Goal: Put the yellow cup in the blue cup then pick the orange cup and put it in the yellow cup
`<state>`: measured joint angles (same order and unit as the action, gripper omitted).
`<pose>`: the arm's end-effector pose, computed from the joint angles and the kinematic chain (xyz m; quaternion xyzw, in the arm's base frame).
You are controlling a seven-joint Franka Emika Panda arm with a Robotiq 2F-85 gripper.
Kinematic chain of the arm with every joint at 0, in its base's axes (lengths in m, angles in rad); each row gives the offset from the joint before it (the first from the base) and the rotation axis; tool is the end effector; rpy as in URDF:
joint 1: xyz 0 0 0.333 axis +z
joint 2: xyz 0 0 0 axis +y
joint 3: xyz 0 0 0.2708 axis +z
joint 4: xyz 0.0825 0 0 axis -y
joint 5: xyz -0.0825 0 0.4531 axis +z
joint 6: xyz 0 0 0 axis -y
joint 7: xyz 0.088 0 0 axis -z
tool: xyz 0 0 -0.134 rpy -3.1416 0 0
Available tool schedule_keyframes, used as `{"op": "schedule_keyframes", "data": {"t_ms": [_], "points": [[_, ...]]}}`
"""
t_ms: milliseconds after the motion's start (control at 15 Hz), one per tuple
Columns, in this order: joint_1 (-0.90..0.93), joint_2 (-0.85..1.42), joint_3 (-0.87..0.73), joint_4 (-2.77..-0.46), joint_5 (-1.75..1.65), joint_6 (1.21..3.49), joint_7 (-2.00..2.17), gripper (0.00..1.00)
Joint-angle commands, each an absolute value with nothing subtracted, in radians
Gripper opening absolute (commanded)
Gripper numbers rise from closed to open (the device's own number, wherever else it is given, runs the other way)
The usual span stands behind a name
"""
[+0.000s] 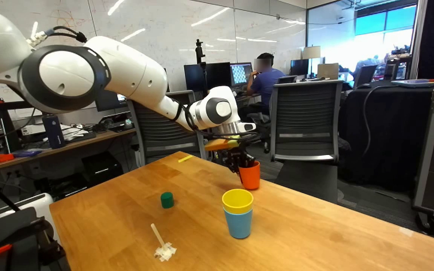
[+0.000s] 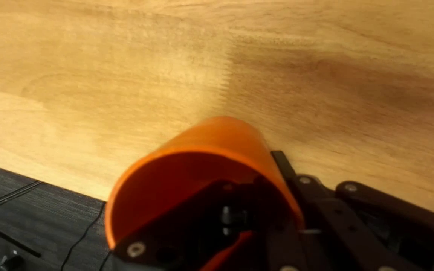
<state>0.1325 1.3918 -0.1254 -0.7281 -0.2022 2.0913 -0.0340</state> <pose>0.7974 0.0323 0.0041 0.9814 0.1214 -0.0110 0.1486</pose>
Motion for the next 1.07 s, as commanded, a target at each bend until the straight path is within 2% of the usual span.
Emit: {"op": "schedule_keyframes", "data": {"t_ms": [0, 600, 1000], "points": [[0.166, 1.286, -0.114, -0.959, -0.229, 2.189, -0.063, 0.01], [0.270, 1.097, -0.160, -1.326, -0.417, 2.575, 0.019, 0.01], [0.441, 0.967, -0.303, -1.577, -0.540, 2.855, 0.177, 0.01]]}}
